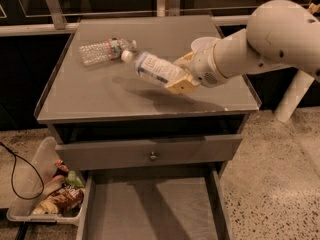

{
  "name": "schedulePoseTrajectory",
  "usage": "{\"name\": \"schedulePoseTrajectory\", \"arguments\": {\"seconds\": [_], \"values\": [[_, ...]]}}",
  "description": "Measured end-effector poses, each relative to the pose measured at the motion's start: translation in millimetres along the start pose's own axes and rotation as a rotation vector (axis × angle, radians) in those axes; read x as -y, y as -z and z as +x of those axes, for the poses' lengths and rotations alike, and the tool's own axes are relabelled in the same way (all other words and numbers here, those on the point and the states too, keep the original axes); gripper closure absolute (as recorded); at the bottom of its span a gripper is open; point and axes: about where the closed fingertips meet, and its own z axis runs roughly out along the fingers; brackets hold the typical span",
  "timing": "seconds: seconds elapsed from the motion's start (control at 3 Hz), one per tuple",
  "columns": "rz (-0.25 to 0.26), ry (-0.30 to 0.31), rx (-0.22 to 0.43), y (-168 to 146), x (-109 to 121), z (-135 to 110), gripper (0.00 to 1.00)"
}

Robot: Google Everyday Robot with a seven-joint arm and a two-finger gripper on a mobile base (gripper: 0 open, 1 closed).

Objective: Pick blue plastic bottle from middle drawer and place on counter

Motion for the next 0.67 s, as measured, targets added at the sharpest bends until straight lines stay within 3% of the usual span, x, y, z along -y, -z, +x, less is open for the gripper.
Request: {"name": "schedulePoseTrajectory", "arguments": {"seconds": [0.33,0.67], "values": [[0.034,-0.073,-0.009,-12.6,16.9,2.9,1.0],[0.032,-0.121,-0.015,-28.3,30.4,4.4,1.0]]}}
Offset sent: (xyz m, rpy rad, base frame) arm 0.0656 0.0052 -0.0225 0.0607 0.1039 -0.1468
